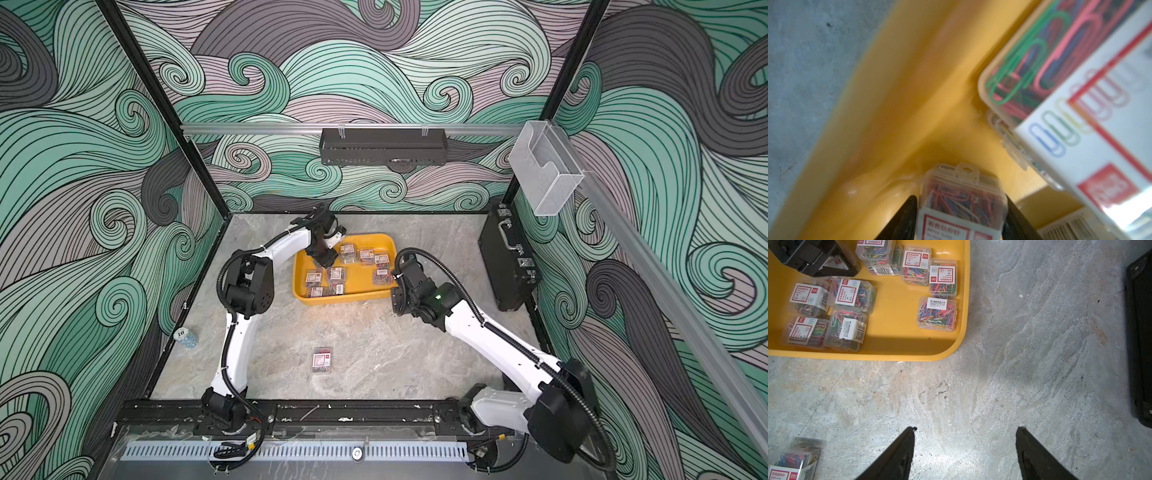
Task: Take the paper clips out of the storage box
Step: Pick up the boxed paper clips from the storage box.
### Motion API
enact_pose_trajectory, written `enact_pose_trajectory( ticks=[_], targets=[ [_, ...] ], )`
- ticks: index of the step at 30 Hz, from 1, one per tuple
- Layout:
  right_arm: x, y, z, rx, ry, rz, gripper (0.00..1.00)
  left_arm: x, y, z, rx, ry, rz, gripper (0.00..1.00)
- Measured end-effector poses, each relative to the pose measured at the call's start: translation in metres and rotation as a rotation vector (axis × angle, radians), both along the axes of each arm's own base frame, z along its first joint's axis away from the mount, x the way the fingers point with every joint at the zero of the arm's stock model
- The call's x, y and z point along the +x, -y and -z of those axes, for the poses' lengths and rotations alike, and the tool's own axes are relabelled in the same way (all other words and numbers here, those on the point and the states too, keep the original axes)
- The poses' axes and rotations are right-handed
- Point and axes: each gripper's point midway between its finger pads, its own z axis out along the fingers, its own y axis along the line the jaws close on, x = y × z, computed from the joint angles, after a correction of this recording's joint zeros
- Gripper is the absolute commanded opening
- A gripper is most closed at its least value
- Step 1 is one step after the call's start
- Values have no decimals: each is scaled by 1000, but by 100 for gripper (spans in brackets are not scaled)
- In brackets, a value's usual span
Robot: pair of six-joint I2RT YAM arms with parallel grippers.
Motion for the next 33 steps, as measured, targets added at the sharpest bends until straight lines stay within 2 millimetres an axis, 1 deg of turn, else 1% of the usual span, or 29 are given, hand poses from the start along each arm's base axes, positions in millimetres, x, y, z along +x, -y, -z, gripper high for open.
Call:
enact_pose_trajectory(
  ticks=[8,12,15,21,25,27,29,33],
  targets=[
    [1,-1,7,-14,-18,-1,77,0,-1,-3,-21,3,-63,43],
    [1,-1,8,-17,-21,-1,77,0,-2,-11,-38,14,-112,44],
    [3,-3,8,-18,-22,-2,77,0,-2,-28,-60,39,-151,44],
    [6,-5,11,-31,-28,-11,77,-2,-7,-76,-98,110,-222,44],
    [16,-10,7,-42,-20,-26,75,-8,-10,-105,-133,143,-275,45],
    [24,-12,3,-44,-12,-27,73,-15,-13,-116,-150,152,-304,45],
    [34,-13,-1,-40,-7,-27,67,-25,-16,-124,-164,153,-329,45],
    [53,-12,0,-30,-18,-29,61,-46,-22,-131,-181,140,-366,45]
  ],
)
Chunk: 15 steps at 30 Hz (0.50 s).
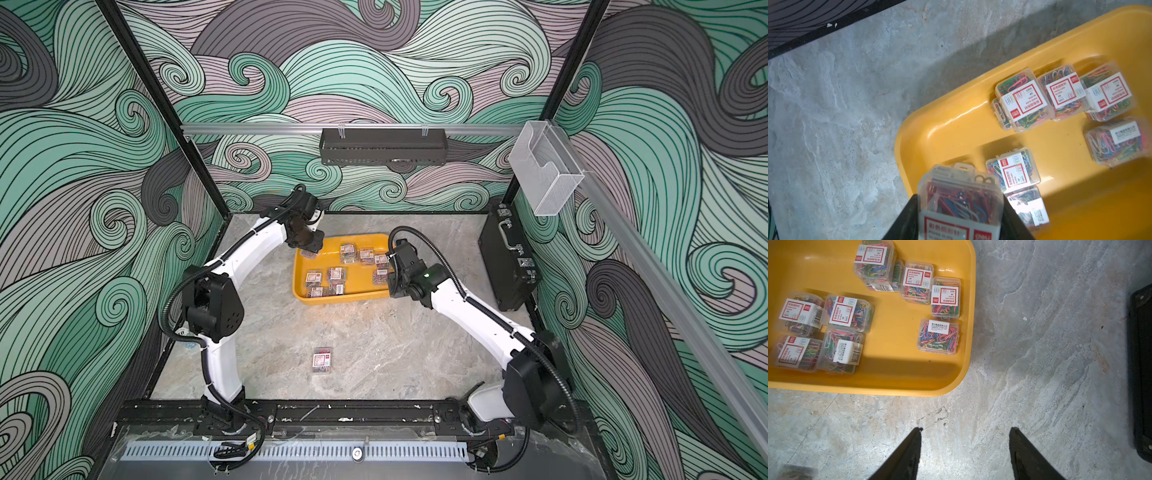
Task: Take the paper clips out of the storage box
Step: Pick up the boxed paper clips from the storage box.
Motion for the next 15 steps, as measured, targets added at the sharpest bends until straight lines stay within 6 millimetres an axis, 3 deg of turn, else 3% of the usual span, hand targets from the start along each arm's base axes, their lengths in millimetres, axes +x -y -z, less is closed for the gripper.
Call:
enact_pose_trajectory(
  ticks=[8,15],
  targets=[
    [57,-5,14,41,-50,4,48,-35,-7,-4,-45,-31,-40,45],
    [97,-13,38,71,-101,3,39,-62,-10,-5,-74,-46,-61,45]
  ],
)
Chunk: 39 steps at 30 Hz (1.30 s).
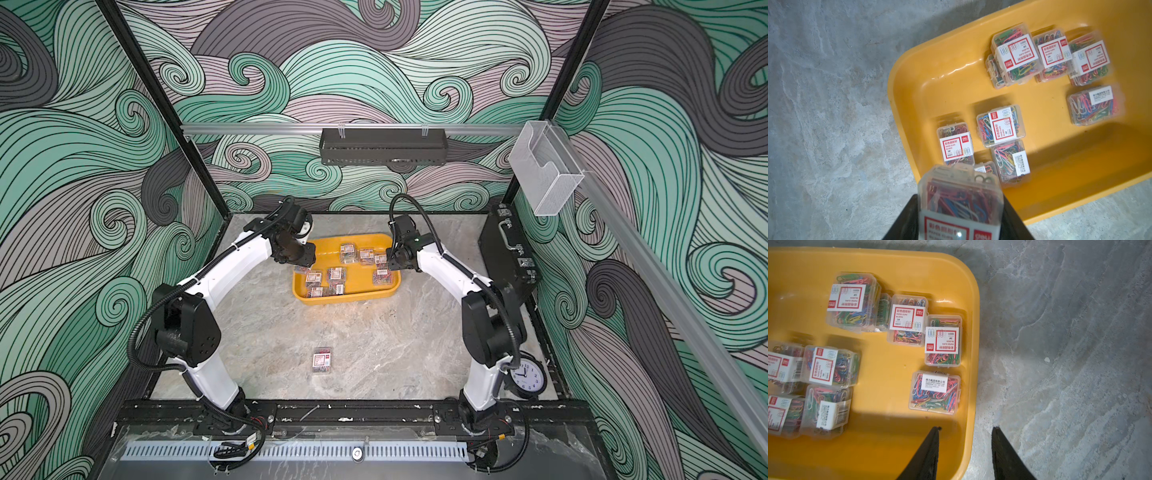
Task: Take the paper clips out of the storage box
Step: Pick up the boxed paper clips from the storage box, then place the boxed paper clips at the center of the board, then adjust the storage box at the center of the board.
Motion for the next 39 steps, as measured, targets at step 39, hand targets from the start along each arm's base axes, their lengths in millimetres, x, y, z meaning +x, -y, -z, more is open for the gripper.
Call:
enact_pose_trajectory(
  ticks=[39],
  targets=[
    [53,15,52,95,-123,103,9,-158,-20,62,73,-135,-237,47]
  ],
)
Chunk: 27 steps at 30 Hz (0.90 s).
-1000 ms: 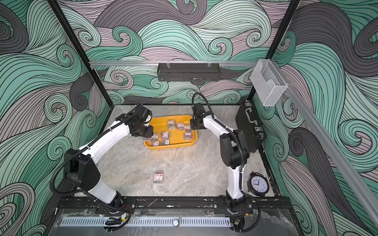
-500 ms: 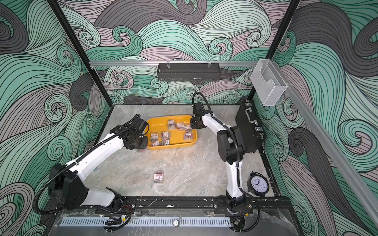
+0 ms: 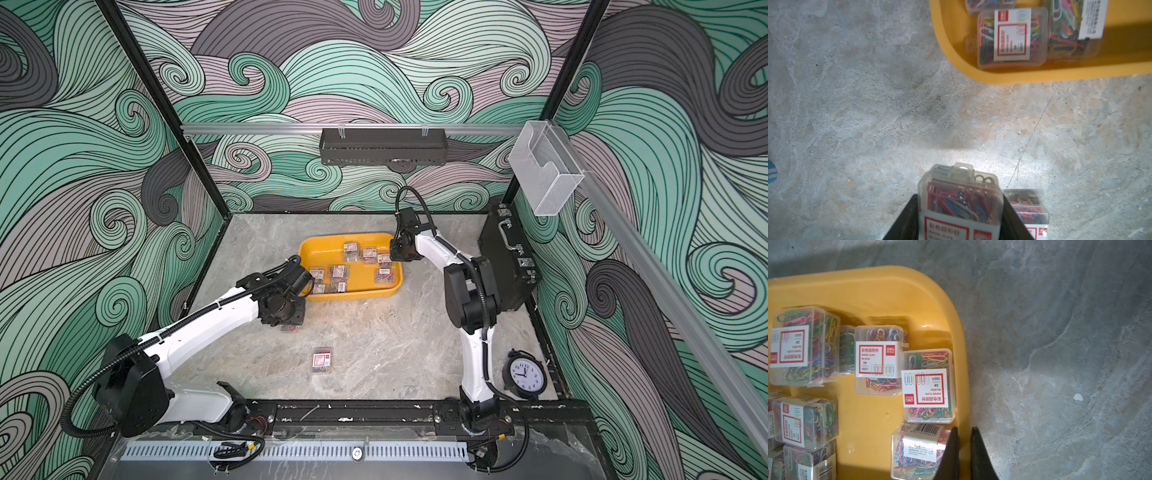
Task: Take the paper clips out of the storage box
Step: Adjust the storage box at the center of the board.
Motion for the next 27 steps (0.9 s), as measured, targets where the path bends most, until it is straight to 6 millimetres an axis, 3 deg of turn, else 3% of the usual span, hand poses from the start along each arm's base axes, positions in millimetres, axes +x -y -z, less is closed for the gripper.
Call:
enact_pose_trajectory(
  ticks=[6,11,21,27],
  targets=[
    [-1,15,0,-8,-6,36,27,-20,1,23,11,-42,-31,47],
    [-13,18,-6,-8,-11,37,35,-37,-1,39,24,-78,-59,47],
    [-35,21,-78,13,122,16,43,-54,17,56,-15,-88,-77,47],
    [-45,21,-96,10,161,6,44,-60,26,68,5,-111,-75,47]
  ],
)
